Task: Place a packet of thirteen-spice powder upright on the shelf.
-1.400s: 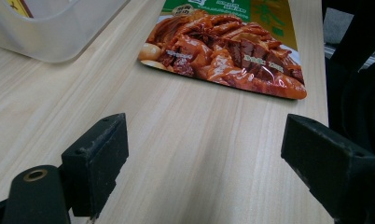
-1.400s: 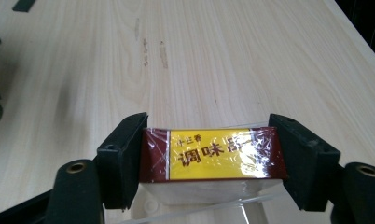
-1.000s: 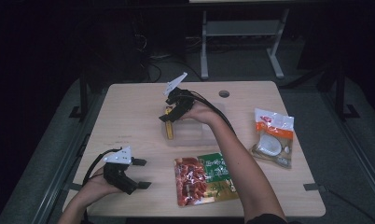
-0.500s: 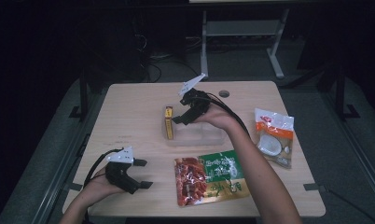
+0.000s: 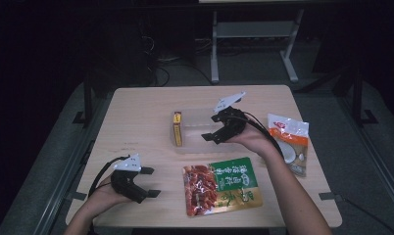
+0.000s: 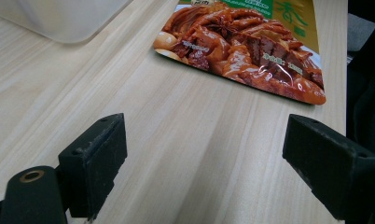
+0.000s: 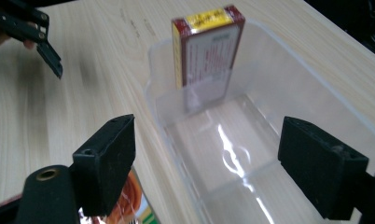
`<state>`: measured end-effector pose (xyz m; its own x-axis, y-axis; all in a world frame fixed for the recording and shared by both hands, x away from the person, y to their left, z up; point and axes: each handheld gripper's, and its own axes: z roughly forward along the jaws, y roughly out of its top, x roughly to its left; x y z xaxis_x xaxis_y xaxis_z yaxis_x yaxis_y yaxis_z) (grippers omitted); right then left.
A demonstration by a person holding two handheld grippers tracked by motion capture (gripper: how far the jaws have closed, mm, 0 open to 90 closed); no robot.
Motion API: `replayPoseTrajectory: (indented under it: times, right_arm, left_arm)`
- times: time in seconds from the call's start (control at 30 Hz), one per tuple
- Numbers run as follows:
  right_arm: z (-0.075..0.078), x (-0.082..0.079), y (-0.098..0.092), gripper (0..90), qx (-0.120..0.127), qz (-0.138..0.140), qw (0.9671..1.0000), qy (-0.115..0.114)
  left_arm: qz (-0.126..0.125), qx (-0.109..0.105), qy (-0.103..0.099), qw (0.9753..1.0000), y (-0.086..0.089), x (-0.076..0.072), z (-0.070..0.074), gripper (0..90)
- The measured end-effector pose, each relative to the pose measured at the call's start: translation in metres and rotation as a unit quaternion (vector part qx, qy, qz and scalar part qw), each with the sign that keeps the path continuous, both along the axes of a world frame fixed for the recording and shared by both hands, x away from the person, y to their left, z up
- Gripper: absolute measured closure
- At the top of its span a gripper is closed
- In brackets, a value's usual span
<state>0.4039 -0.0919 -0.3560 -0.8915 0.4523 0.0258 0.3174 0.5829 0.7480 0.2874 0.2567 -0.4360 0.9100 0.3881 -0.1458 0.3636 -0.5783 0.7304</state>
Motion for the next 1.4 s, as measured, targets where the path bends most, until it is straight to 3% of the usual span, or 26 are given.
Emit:
replayPoseTrajectory:
  times: [0.33,0.73,1.17,1.33,1.4]
  right_arm:
    - [-0.009,-0.027,-0.03,20.4,-0.005,-0.021,0.9996,-0.018]
    - [-0.025,-0.06,-0.074,21.0,0.001,-0.072,0.9973,-0.012]
    - [-0.053,-0.094,-0.107,21.2,-0.006,-0.104,0.9945,0.015]
    - [-0.062,-0.106,-0.116,29.1,0.002,-0.113,0.9933,0.025]
    - [-0.066,-0.11,-0.119,40.7,0.001,-0.12,0.9921,0.036]
  left_arm:
    - [-0.003,0.002,-0.008,1.0,-0.001,-0.001,0.001,13.5]
    - [-0.005,0.004,-0.004,1.0,-0.001,-0.001,0.0,13.7]
    - [-0.011,0.011,-0.002,0.9999,-0.01,-0.003,-0.002,14.0]
    - [-0.011,0.009,-0.003,0.9999,-0.013,-0.003,-0.001,14.0]
    - [-0.012,0.009,-0.005,0.9999,-0.014,-0.003,0.0,14.0]
